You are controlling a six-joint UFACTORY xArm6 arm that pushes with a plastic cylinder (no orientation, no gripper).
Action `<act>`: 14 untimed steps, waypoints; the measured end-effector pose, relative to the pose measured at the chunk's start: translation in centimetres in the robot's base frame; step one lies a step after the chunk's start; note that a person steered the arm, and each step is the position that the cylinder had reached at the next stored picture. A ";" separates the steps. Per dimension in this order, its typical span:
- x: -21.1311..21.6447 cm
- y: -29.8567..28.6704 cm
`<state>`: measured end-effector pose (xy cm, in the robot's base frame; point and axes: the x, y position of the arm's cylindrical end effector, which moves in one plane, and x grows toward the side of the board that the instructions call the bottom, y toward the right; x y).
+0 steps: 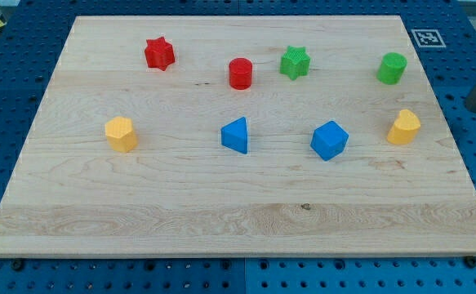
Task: Move the yellow heart left to the blue cube
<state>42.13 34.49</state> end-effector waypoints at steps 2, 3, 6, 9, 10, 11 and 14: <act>7.2 -1.5; 6.2 -5.1; 1.1 -18.5; 5.4 -13.2; 5.5 -16.7; 5.2 -20.4; 2.7 -20.0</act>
<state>44.78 14.48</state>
